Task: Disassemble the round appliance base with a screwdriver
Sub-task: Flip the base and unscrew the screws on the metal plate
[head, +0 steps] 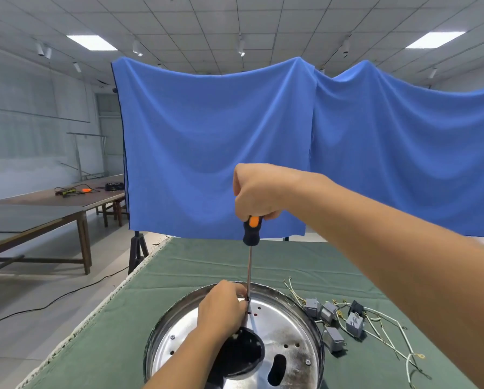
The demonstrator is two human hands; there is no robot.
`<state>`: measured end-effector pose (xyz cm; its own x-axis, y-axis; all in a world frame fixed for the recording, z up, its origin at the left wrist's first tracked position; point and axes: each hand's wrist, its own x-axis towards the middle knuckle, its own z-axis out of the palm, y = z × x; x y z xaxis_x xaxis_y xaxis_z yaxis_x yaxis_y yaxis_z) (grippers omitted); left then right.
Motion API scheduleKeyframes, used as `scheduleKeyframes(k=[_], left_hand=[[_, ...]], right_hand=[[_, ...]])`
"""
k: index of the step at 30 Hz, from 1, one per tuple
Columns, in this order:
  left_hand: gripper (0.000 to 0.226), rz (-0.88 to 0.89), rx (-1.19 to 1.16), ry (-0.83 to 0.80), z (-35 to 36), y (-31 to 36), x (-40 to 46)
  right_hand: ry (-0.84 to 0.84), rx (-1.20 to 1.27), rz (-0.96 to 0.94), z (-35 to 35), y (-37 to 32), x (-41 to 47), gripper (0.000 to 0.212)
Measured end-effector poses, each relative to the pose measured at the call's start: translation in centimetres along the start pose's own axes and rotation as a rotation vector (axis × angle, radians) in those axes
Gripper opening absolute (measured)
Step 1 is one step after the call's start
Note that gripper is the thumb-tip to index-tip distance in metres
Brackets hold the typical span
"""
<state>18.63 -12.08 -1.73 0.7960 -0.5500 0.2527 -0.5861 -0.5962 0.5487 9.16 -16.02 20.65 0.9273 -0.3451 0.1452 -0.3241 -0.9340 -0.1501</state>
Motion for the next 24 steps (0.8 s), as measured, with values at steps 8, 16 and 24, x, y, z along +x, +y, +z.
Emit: scheduleKeyframes(k=[8,16,24], left_hand=[[0.018,0.033,0.010,0.027,0.1,-0.2,0.0],[0.014,0.038,0.028,0.023,0.2,-0.3,0.1],[0.013,0.030,0.037,0.046,0.5,-0.4,0.5]], right_hand=[[0.112,-0.024,0.018,0.3,2.2,-0.1,0.006],[0.143,-0.027,-0.040,0.4,2.5,-0.3,0.011],[0.309,0.036,-0.068,1.8,4.0,-0.5,0.017]])
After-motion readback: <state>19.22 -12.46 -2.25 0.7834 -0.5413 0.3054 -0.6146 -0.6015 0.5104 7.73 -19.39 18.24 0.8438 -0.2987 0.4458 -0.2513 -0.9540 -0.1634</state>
